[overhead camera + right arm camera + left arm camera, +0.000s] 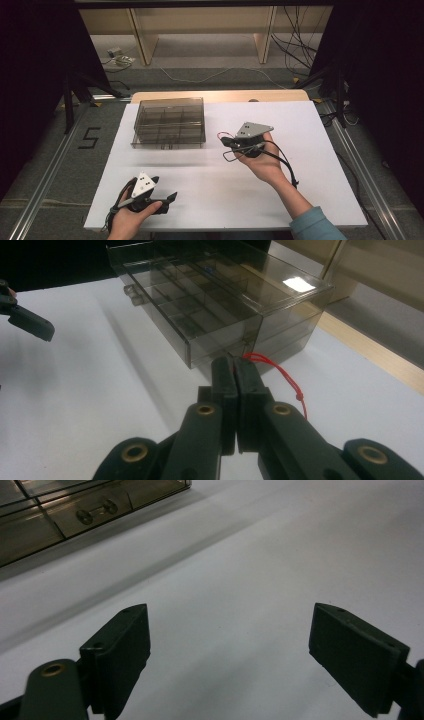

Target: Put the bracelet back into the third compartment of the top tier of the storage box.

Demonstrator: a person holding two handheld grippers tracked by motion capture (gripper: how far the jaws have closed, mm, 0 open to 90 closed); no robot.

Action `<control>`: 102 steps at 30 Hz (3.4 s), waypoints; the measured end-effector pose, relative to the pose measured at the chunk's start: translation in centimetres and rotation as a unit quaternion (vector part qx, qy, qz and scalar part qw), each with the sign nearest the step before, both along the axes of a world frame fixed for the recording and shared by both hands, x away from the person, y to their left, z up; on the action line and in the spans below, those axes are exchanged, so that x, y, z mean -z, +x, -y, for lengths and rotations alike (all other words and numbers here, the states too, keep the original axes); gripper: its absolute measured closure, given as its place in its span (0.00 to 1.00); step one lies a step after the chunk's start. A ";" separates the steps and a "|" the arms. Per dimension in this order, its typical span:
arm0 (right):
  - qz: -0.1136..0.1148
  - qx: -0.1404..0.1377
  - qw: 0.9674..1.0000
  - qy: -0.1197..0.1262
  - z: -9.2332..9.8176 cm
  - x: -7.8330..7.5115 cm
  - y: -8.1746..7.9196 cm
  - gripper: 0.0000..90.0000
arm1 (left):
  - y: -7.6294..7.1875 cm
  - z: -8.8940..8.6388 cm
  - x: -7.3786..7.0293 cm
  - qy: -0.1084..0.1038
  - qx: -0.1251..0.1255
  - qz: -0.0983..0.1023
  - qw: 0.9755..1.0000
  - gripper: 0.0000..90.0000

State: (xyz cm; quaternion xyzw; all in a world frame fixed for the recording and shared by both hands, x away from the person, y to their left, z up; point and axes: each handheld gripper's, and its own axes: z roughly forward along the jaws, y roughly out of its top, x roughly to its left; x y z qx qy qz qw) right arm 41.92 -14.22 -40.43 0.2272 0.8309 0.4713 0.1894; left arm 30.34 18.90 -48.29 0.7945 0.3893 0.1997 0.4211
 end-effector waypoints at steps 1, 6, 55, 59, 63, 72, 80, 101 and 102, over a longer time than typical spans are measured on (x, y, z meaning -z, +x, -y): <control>0.000 0.000 1.000 0.000 0.0 0.0 0.0 0.99 | 0.0 0.0 0.0 0.000 0.000 0.000 1.000 0.19; 0.000 0.000 1.000 0.001 -0.1 -0.2 0.1 0.99 | 0.0 0.0 0.0 0.001 0.000 0.000 1.000 0.19; 0.006 -0.015 1.000 0.001 -2.5 -1.0 0.4 0.99 | 0.0 0.0 0.0 0.001 -0.001 -0.001 1.000 0.19; 0.007 -0.017 1.000 0.001 -2.6 -1.0 0.5 0.99 | 0.0 0.0 0.0 0.001 -0.001 0.000 1.000 0.19; 0.007 -0.018 1.000 0.000 -2.7 -1.1 0.5 0.99 | 0.0 0.0 0.0 0.001 -0.002 0.000 1.000 0.19; 0.007 -0.019 1.000 0.002 -3.0 -1.1 0.5 0.99 | 0.0 0.0 0.0 -0.001 -0.002 0.001 1.000 0.19; 0.005 -0.021 1.000 0.001 -3.4 -1.1 0.7 0.99 | 0.0 -0.1 0.0 -0.001 -0.004 0.000 1.000 0.19; -0.002 -0.030 1.000 -0.001 -5.5 -1.2 1.6 0.99 | 0.0 -0.1 -0.1 -0.002 -0.004 0.001 1.000 0.19; -0.003 -0.031 1.000 -0.002 -5.6 -1.1 1.6 0.99 | 0.0 -0.1 -0.1 -0.002 -0.004 0.001 1.000 0.19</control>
